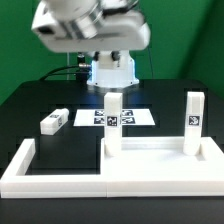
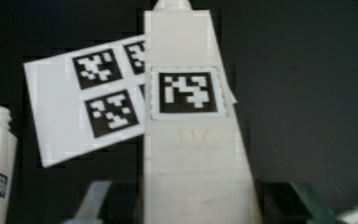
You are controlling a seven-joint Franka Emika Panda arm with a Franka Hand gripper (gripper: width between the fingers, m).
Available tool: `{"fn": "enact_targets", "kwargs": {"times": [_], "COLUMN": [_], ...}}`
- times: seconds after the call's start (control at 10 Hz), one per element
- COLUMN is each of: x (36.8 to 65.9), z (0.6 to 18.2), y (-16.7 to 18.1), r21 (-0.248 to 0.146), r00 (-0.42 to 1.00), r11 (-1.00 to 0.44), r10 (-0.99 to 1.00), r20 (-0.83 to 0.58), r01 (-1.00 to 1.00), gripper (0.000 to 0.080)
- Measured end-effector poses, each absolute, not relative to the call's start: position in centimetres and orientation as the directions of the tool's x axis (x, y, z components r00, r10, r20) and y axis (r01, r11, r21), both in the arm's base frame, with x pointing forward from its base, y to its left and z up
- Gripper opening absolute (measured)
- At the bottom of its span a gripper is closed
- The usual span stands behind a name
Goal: Assemble desk
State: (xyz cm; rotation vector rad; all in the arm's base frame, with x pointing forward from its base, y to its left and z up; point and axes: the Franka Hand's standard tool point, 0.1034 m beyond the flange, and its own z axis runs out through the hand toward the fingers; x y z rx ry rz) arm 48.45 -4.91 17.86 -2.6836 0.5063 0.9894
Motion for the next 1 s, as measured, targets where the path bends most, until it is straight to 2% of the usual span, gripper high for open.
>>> {"fn": "enact_targets", "kwargs": {"times": [0.2, 0.3, 0.4, 0.5, 0.6, 0.7, 0.8, 1.0], "x": [49.7, 50.1, 51.9, 53.7, 55.6, 57.2, 57.4, 58.5], "z": [17.9, 18.0, 18.8, 20.5, 21.7, 22.2, 22.0, 22.0], "y": [-4.7, -4.2, -2.2, -0.7, -0.8, -0.9, -1.1, -0.6], "r21": [-0.119, -0.1, -0.066, -0.084, -0.085, -0.075, -0.066, -0.098], "r00": [0.806, 0.824, 0.85, 0.881, 0.898, 0.92, 0.933, 0.945], "r11": [-0.913, -0.904, -0.913, -0.923, -0.922, -0.931, -0.942, -0.94], "r10": [-0.276, -0.327, -0.347, -0.327, -0.342, -0.337, -0.315, -0.327], "r20": [-0.523, -0.463, -0.397, -0.341, -0.276, -0.2, -0.177, -0.007], "r01": [-0.39, -0.416, -0.403, -0.375, -0.377, -0.357, -0.33, -0.326], "gripper": [0.0294, 0.0294, 0.0294, 0.0294, 0.0294, 0.0294, 0.0294, 0.0294]}}
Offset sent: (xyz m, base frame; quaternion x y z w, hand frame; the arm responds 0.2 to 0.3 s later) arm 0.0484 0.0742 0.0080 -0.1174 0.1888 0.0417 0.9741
